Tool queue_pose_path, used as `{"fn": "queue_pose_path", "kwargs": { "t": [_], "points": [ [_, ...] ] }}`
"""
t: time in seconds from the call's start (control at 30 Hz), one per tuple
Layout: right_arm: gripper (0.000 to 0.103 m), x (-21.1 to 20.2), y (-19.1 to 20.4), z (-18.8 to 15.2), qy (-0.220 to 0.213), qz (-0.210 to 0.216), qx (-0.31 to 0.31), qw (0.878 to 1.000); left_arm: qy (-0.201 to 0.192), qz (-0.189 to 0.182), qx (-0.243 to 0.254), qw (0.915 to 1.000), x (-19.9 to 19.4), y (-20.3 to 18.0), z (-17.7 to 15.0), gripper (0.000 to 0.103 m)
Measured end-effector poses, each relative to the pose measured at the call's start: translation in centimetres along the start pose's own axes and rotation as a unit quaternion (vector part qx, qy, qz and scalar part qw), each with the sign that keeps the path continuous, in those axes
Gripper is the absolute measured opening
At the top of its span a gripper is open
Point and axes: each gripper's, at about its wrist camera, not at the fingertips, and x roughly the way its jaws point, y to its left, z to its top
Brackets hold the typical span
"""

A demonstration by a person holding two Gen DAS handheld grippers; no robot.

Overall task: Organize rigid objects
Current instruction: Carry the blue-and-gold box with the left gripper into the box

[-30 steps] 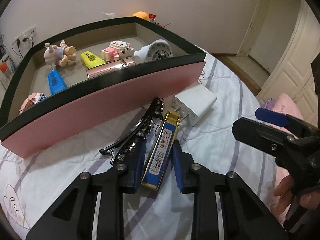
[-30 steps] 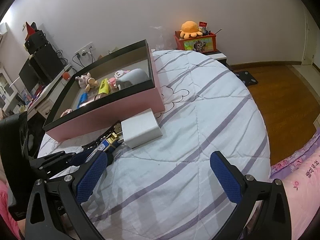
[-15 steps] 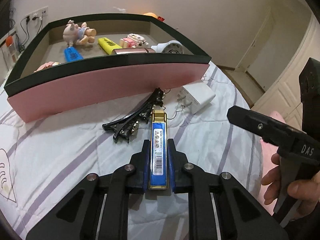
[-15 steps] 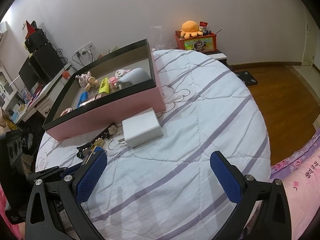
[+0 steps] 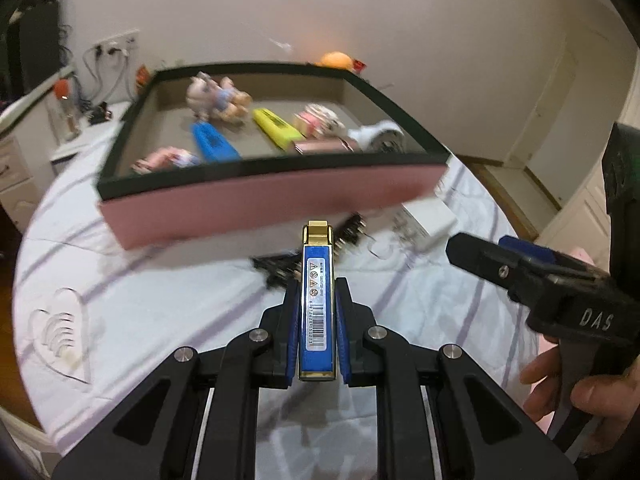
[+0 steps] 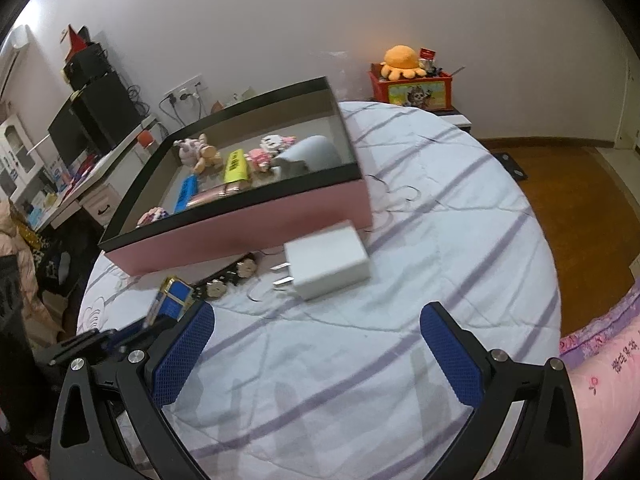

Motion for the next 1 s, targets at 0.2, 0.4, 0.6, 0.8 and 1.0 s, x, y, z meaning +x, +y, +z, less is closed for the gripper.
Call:
{"fn": "queue_pose_path", "kwargs": {
  "t": [0.2, 0.4, 0.6, 0.8, 1.0],
  "points": [
    [0.103, 0.6, 2.0, 1.4, -0.006, 0.009, -0.024, 1.0, -0.035, 0.035, -0.005, 0.9988, -1.7, 1.5, 2.1, 0.015],
    [0.103, 1.7, 2.4, 2.7, -0.01, 0.011, -0.029, 0.999, -0.062, 0.053, -0.007, 0.9967, -1.7, 3.1, 5.9, 0.015],
    [0.103, 3.4, 2.0, 3.7, -0.002, 0.012, -0.027, 1.0, -0.052, 0.063, -0.019, 0.9965, 2.0, 4.8, 9.5, 0.015],
    [0.103, 4.3, 1.4, 4.4, 0.005, 0.015, -0.026, 1.0, -0.04, 0.071, -0.034, 0.9961, 4.9, 6.3, 11.0, 0.015],
    [0.103, 4.9, 1.0, 4.6, 0.009, 0.016, -0.02, 1.0, -0.015, 0.084, -0.033, 0.9958, 7.5, 6.9, 11.6, 0.016]
  ]
}}
